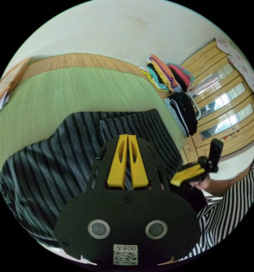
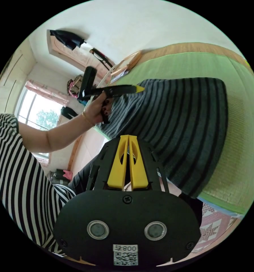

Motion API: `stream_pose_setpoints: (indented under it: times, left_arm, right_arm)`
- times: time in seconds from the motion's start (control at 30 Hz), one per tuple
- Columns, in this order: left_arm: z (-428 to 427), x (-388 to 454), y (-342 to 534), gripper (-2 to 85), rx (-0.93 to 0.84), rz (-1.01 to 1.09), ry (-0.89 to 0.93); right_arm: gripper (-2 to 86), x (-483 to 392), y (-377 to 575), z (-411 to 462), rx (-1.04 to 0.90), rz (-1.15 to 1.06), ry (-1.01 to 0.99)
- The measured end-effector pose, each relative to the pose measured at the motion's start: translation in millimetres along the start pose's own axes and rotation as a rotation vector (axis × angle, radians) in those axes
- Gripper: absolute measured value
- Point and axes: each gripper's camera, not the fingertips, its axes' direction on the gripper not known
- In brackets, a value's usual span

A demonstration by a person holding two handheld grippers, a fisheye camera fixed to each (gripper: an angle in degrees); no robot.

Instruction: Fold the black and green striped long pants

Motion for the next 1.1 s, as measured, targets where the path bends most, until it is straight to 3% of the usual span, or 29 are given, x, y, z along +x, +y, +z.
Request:
stream_pose_setpoints:
  times: [0.1, 0.2, 0.4, 0.6, 0.73, 0.83, 1.1]
  left_arm:
    - [9.2, 1.1, 23.5, 0.1, -0.023, 0.003, 0.033]
    - [38.7, -8.6, 43.8, 0.1, -0.157, -0.014, -0.044]
    - [43.4, -15.3, 55.6, 0.1, -0.073, -0.017, 0.03]
    - [90.4, -14.2, 70.2, 0.1, -0.22, 0.087, -0.04]
    - [112.9, -33.3, 76.8, 0.0, -0.205, 0.057, -0.03]
    - [127.7, -46.2, 77.9, 0.1, -0.209, 0.058, -0.015]
    - [160.1, -50.9, 84.8, 0.1, -0.184, 0.136, -0.023]
  right_arm:
    - [0.0, 26.5, 14.9, -2.9, -0.013, 0.099, 0.041]
    - [0.0, 48.4, 25.9, 15.3, -0.037, 0.157, 0.023]
    - [0.0, 41.7, 13.5, -14.0, 0.018, 0.108, 0.018]
    - [0.0, 81.8, -48.8, -56.9, 0.102, 0.047, 0.191]
    - [0.0, 129.8, -97.1, -46.0, 0.02, 0.095, 0.336]
    - [0.0, 158.4, -105.5, -28.3, -0.069, 0.137, 0.304]
    - [0.1, 134.0, -21.6, -87.1, 0.048, 0.066, 0.107]
